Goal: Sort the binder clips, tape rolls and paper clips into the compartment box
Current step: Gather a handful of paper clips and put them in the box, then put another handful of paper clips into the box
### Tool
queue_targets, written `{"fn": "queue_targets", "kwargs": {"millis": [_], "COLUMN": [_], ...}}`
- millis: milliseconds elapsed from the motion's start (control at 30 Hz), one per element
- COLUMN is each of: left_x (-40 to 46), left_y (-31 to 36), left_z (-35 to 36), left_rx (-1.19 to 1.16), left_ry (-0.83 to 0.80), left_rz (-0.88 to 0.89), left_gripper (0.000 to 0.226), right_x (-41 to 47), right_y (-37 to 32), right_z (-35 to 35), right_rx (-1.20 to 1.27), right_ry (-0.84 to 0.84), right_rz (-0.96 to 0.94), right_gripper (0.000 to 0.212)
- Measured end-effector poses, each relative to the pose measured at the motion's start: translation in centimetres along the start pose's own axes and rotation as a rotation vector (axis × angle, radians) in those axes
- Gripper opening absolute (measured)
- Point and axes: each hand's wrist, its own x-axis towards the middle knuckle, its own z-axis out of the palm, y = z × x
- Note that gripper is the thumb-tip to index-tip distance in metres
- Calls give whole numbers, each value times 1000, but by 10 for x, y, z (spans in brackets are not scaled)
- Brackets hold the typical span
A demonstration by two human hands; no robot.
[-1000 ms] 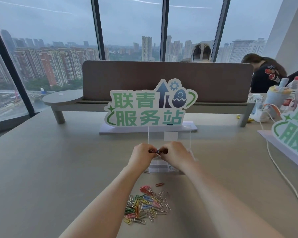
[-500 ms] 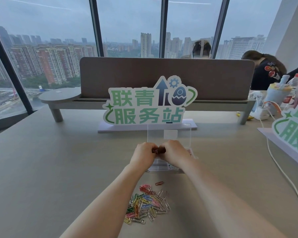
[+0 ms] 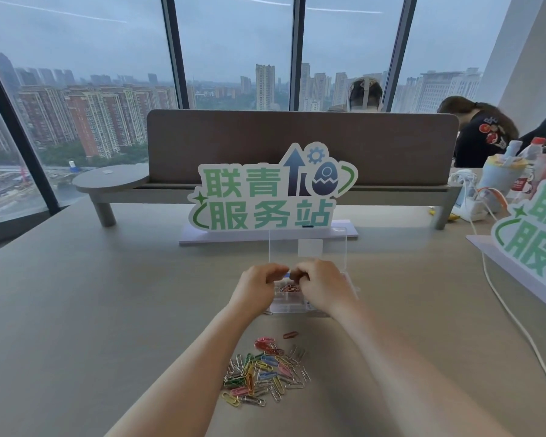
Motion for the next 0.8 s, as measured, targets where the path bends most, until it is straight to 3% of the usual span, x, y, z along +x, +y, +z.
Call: {"fn": "queue_targets", "kwargs": {"millis": [200,367,533,667,800], "left_x": [-16,-40,-65,-79,-92], "left_y": [-8,-16,-13,-5,-7], "left_z": [-7,-14,-16,-15,-19], "left_rx": [-123,82,273,313,309], "left_ry": [80,120,-40,-146,-200], "left_rz": [-7,-4,16,56,84], "left_gripper": [50,39,36,34,45], "right_x": [-23,-43,-58,-70,-81], "right_y": [1,3,-5,-11,-11], "right_z": [15,20,23,25,26], "right_rx": [90,45,7,-15,-14], "right_ry": [-27,-127,-220,-258,-260], "right_rz": [-35,-68,-118,-171,-187], "right_gripper": [31,35,43,41,51]}}
